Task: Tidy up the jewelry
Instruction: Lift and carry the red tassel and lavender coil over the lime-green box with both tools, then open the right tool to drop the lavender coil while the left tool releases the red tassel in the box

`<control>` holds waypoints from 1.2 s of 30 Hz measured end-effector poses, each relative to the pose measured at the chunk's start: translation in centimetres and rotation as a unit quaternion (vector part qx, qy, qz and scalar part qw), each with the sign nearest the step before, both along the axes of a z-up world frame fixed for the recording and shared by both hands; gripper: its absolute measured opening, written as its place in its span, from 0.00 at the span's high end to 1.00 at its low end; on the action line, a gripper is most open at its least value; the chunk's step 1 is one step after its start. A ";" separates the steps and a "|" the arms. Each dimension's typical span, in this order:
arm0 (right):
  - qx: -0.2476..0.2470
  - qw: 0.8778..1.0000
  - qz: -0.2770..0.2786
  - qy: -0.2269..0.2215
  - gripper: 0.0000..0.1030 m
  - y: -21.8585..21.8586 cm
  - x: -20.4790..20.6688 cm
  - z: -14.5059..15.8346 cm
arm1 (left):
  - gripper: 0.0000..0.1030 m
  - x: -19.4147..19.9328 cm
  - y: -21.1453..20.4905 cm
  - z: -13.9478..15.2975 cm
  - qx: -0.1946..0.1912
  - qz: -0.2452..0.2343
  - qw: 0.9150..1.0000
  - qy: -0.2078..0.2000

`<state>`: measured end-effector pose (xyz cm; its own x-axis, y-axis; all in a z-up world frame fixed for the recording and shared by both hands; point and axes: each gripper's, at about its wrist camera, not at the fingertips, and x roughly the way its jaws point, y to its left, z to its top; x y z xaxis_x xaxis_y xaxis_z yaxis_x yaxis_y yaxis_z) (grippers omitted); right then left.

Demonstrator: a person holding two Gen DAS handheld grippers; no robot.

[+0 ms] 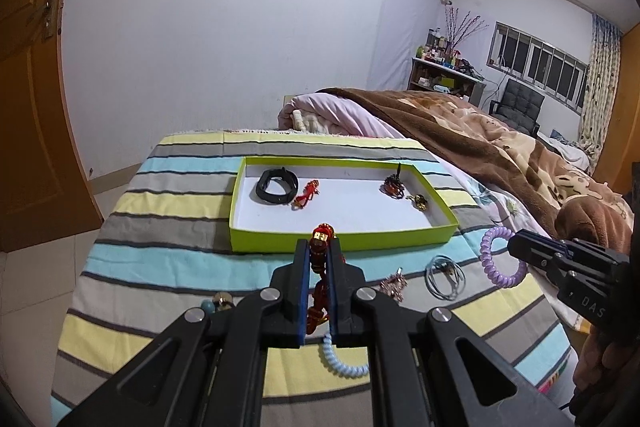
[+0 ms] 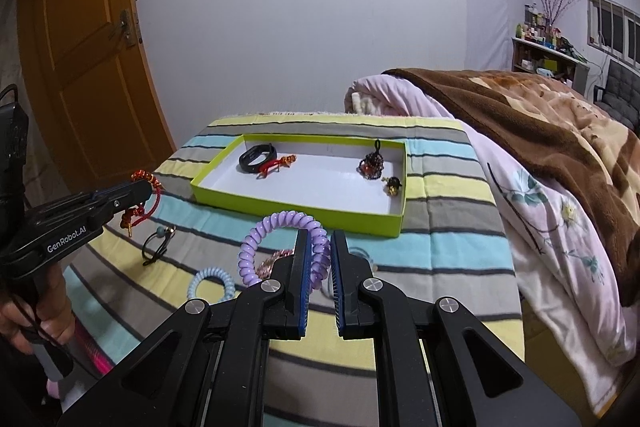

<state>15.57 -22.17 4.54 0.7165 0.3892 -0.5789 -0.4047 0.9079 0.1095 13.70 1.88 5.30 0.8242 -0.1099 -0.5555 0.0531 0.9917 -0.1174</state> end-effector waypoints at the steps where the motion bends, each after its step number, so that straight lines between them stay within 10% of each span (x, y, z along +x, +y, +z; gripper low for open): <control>1: -0.001 1.000 0.000 0.000 0.91 0.1 0.2 0.0 | 0.92 0.3 0.1 0.1 0.001 -0.001 1.000 -0.001; 36: -0.038 0.999 -0.014 0.033 0.90 2.8 14.6 -3.9 | 0.92 12.2 2.7 -3.1 0.008 0.009 1.000 0.023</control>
<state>30.13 -19.39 0.67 0.6855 0.3225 -0.6527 -0.3731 0.9255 0.0654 25.94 4.61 2.18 0.7991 -0.0857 -0.5950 0.0295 0.9942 -0.1036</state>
